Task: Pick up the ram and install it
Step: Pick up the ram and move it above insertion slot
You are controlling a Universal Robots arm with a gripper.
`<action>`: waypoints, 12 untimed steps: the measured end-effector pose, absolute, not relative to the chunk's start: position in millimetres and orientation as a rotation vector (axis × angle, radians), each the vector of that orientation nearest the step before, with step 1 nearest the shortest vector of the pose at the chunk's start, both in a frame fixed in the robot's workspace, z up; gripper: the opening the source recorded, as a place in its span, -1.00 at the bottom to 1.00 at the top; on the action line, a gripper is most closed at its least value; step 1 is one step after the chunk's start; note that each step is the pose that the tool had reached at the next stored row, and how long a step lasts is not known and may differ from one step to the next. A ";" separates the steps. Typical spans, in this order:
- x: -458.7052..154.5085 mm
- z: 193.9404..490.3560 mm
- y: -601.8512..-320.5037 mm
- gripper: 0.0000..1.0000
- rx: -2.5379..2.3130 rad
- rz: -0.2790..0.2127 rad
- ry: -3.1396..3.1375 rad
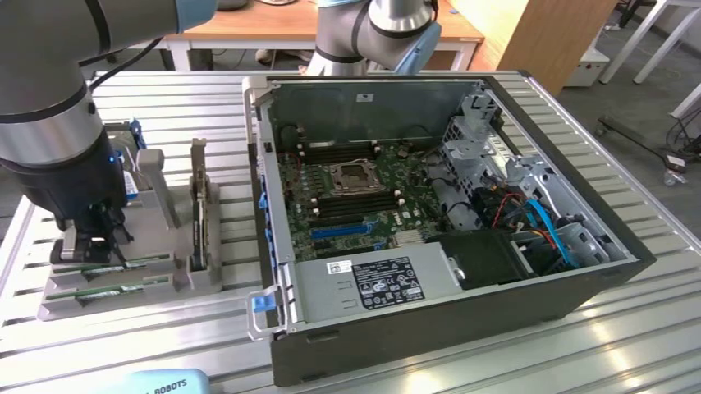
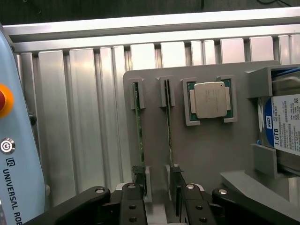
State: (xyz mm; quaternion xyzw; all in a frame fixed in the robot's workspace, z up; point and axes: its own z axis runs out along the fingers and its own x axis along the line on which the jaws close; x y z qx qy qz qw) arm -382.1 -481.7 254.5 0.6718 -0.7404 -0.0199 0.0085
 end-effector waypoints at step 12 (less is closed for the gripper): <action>-382.2 251.2 -485.1 -0.29 2.109 -0.062 -2.304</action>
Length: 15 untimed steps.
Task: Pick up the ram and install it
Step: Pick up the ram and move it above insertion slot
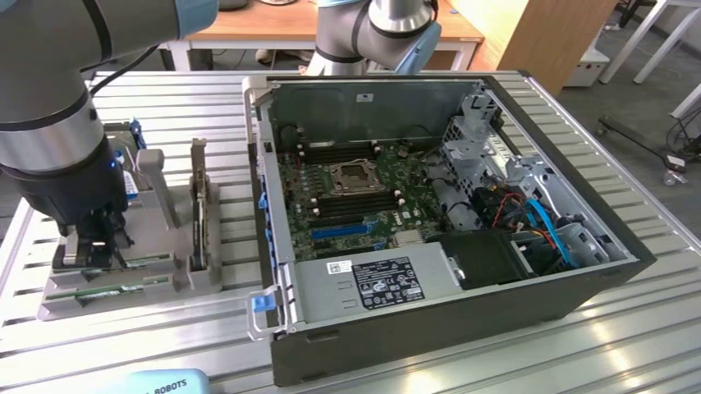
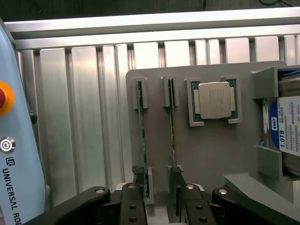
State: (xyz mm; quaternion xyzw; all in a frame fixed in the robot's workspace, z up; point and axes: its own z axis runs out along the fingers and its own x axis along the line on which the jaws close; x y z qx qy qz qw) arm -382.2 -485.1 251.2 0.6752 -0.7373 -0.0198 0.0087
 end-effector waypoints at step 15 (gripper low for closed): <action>-382.1 238.1 -487.0 -0.29 2.111 -0.060 -2.304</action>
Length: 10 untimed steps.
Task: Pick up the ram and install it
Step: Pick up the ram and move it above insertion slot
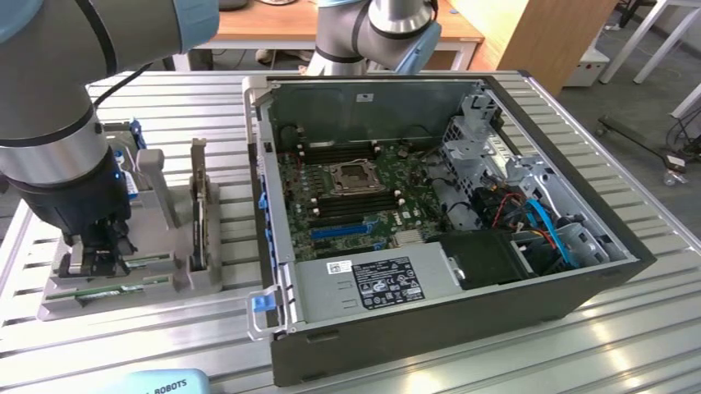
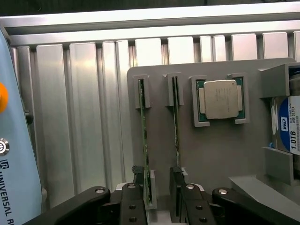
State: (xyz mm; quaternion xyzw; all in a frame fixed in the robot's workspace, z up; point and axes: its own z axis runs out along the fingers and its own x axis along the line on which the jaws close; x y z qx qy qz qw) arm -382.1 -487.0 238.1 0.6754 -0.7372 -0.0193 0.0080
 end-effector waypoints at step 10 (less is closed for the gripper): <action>-382.1 229.9 -487.0 -0.29 2.160 -0.060 -2.257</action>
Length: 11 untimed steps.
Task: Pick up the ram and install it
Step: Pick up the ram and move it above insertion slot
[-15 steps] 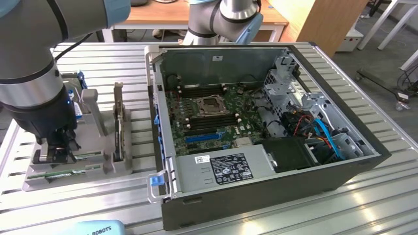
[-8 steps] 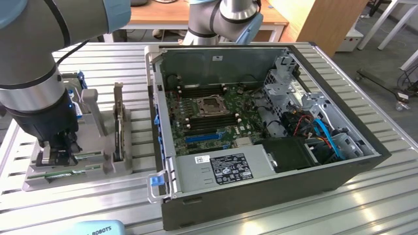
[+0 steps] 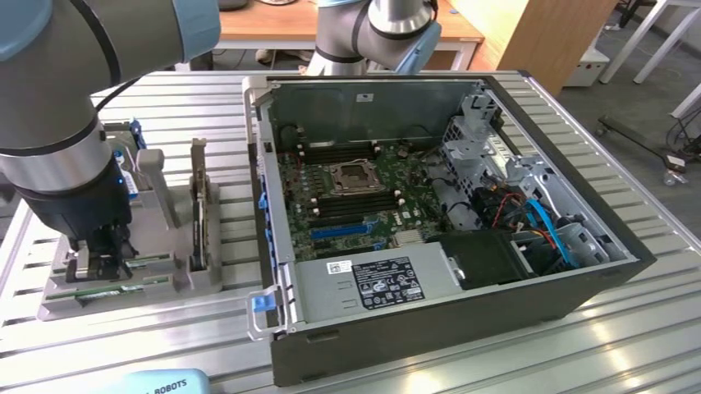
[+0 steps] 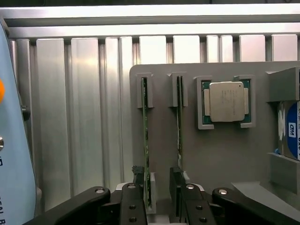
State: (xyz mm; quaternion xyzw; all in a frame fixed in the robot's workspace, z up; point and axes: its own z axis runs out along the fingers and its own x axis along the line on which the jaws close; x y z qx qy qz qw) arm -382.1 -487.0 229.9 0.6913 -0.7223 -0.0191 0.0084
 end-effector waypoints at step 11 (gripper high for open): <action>-382.2 227.2 -490.8 -0.29 2.208 -0.059 -2.209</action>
